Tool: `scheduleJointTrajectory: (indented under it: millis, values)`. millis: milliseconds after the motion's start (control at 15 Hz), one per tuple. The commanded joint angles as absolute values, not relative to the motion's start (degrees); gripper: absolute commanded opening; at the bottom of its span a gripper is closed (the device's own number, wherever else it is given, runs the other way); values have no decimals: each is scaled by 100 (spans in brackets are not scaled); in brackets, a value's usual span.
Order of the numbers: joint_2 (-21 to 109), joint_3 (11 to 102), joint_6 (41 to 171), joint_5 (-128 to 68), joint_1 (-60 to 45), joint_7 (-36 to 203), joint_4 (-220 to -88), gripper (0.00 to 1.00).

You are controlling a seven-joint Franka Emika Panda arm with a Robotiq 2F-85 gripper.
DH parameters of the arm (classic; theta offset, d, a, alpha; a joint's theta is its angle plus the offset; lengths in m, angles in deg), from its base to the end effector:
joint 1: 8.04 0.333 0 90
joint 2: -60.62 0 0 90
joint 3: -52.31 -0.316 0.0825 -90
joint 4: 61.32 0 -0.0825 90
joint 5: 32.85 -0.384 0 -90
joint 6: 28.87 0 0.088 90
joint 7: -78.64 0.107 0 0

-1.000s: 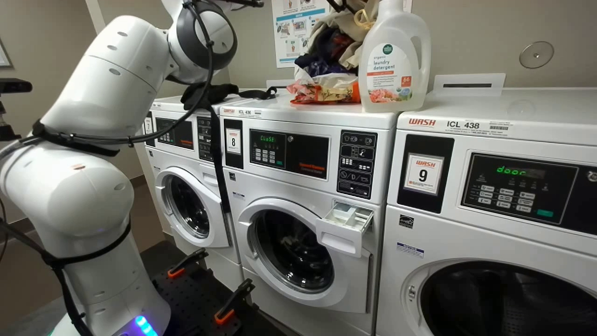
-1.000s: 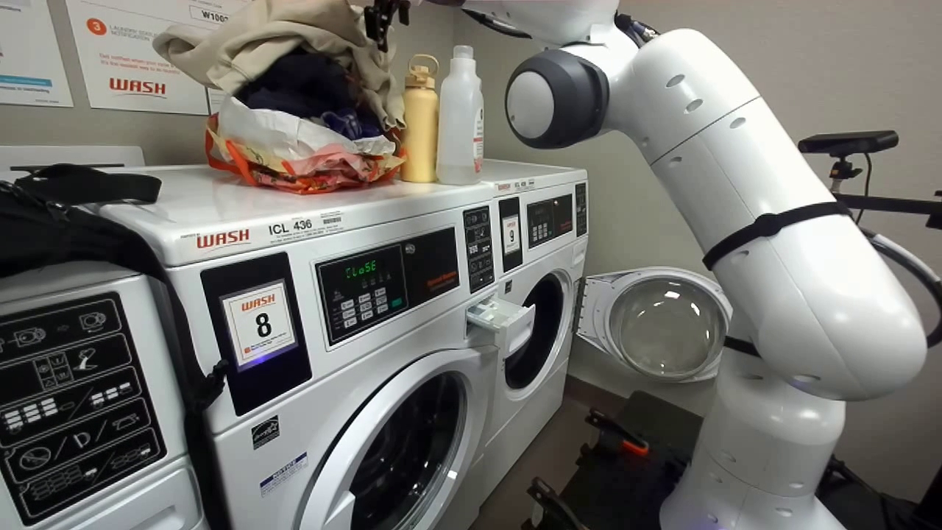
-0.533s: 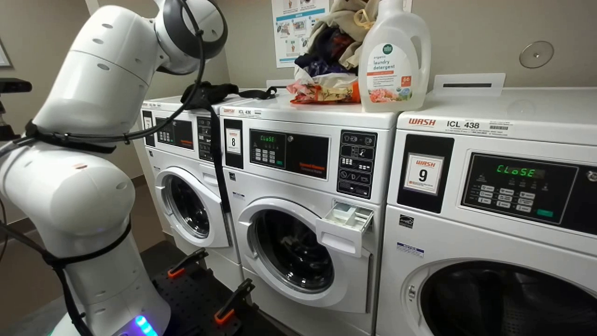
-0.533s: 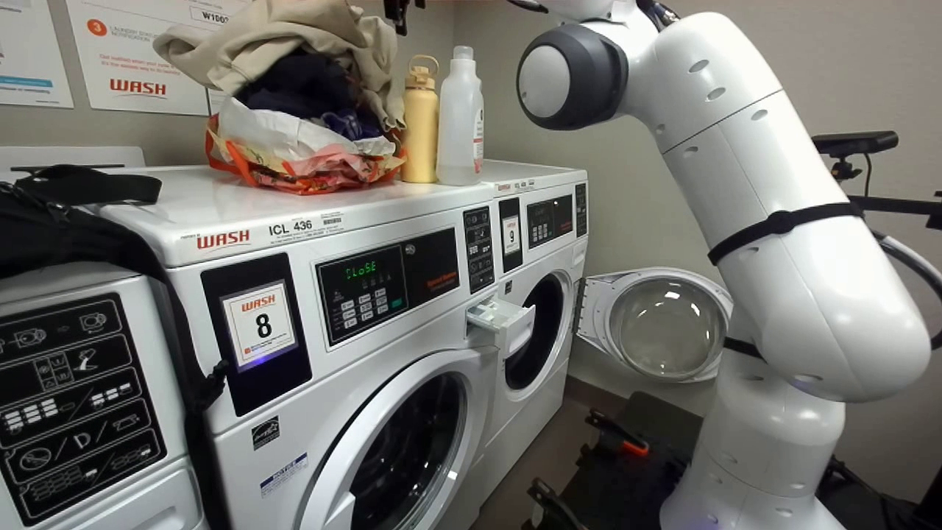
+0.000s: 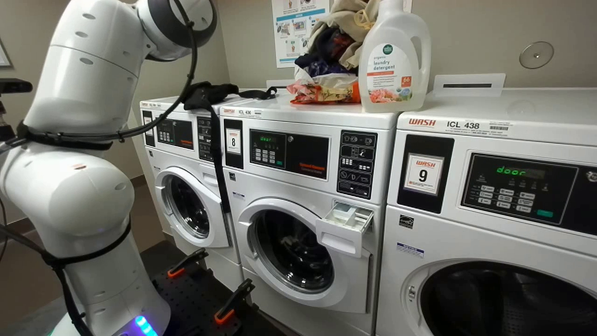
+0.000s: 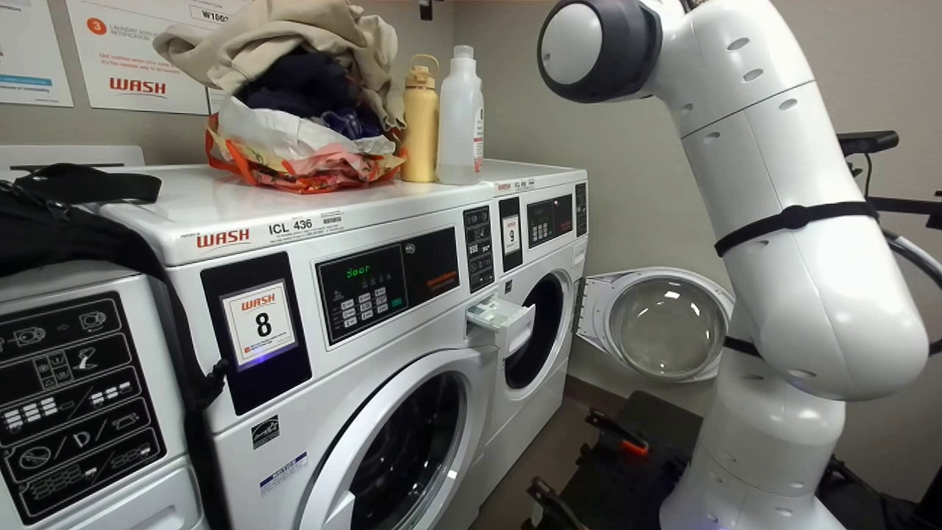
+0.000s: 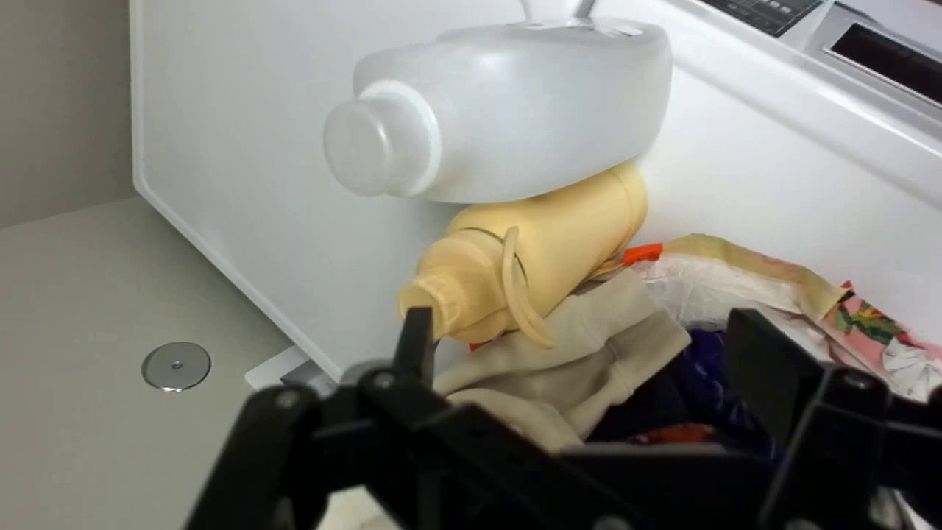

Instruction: Pile the white jacket on top of the clothes pile

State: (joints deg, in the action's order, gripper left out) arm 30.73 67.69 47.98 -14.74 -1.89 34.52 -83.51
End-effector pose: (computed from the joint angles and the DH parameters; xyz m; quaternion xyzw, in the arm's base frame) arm 0.5932 -0.0492 0.8217 0.9198 0.2493 0.1125 0.2815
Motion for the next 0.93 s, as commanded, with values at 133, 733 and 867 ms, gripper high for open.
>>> scheduleJointTrajectory:
  millis: [133,733,867]
  values:
    - [3369,6256,4153,-1805,-568,3112,-7977,100]
    - [3561,5679,3985,-2150,-770,3383,-8364,100]
    - [3393,5520,3977,-2333,-742,3400,-8336,100]
